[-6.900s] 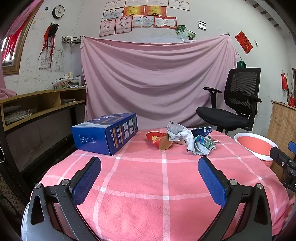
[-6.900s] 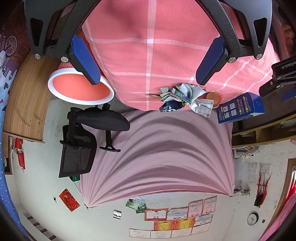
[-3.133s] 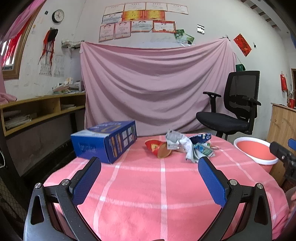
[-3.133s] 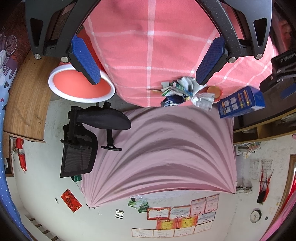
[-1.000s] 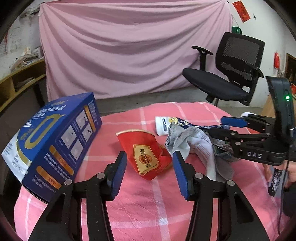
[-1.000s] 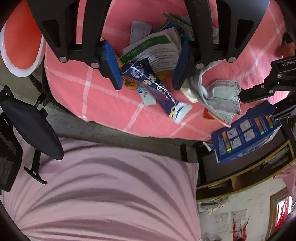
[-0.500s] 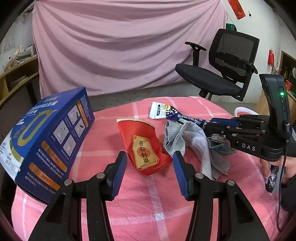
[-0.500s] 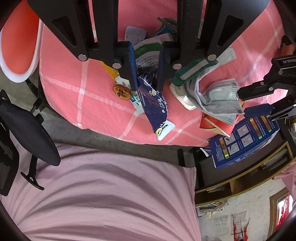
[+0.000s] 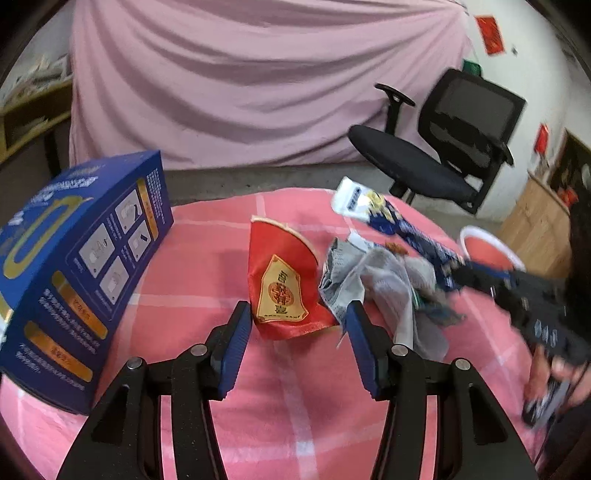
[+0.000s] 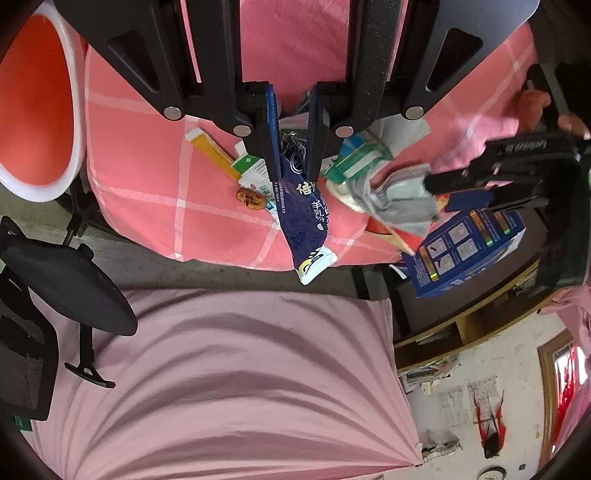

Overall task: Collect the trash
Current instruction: 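Grasp the dark blue wrapper with the right tool while the left tool grasps the red paper cup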

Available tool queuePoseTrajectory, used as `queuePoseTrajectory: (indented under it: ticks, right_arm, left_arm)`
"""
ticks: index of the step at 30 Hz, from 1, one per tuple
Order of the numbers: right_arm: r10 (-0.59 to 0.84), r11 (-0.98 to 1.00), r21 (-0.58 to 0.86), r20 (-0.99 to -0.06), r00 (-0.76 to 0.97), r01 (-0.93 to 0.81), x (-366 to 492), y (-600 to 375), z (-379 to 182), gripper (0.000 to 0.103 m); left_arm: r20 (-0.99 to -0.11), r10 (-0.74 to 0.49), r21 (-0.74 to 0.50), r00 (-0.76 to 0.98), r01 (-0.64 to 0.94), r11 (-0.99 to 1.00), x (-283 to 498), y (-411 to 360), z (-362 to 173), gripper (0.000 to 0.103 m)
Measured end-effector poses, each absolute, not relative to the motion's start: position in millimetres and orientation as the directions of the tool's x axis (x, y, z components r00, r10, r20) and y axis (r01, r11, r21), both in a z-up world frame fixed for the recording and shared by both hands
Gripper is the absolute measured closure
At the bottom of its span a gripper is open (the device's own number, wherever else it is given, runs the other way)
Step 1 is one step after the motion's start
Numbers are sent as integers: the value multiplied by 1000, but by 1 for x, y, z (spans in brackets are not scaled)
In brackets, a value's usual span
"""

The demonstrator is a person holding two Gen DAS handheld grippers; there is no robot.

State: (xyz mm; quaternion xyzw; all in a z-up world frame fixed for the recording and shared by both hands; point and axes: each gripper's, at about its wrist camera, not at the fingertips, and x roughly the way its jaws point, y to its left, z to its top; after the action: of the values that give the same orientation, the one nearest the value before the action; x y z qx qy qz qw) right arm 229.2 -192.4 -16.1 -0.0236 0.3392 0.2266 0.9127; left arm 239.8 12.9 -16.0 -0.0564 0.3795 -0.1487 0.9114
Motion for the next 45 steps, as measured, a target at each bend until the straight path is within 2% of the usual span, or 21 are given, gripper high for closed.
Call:
queuePoseTrajectory:
  ticks: [10, 14, 15, 17, 22, 23, 26, 32, 40, 45]
  right_arm:
    - [405, 902, 158, -634, 658, -403, 229, -203, -20, 92]
    - [412, 899, 163, -628, 660, -406, 227, -205, -19, 92]
    - [412, 899, 161, -627, 661, -407, 226, -205, -18, 92]
    - [413, 898, 160, -626, 662, -409, 224, -205, -18, 92]
    - [415, 897, 164, -632, 655, -411, 215, -207, -18, 92]
    - [413, 898, 165, -634, 653, -408, 215, -208, -18, 92]
    - [396, 907, 162, -643, 656, -388, 213, -211, -18, 92]
    - [386, 913, 172, -659, 645, -370, 215, -215, -23, 92]
    - [380, 914, 167, -672, 636, -370, 216, -215, -27, 92]
    - [383, 913, 177, -681, 624, -367, 219, -214, -29, 92]
  left_arm:
    - [-680, -329, -282, 655, 181, 942, 258, 21, -11, 59]
    - [-680, -303, -255, 668, 173, 951, 244, 28, -7, 70]
    - [-680, -295, -244, 671, 173, 954, 241, 24, -7, 77]
    - [-680, -295, -232, 671, 185, 955, 232, 24, -5, 80]
    - [-673, -348, -273, 653, 219, 937, 218, 26, -7, 79]
    - [-673, -355, -277, 649, 224, 934, 219, 27, -8, 76]
    - [-672, -364, -292, 645, 221, 931, 220, 28, -7, 57]
    - [-639, -345, -292, 688, 198, 936, 211, 44, 0, 56]
    - [-664, -365, -407, 653, 94, 909, 236, 60, -11, 58]
    - [-676, -323, -374, 662, 70, 925, 241, 66, -7, 58]
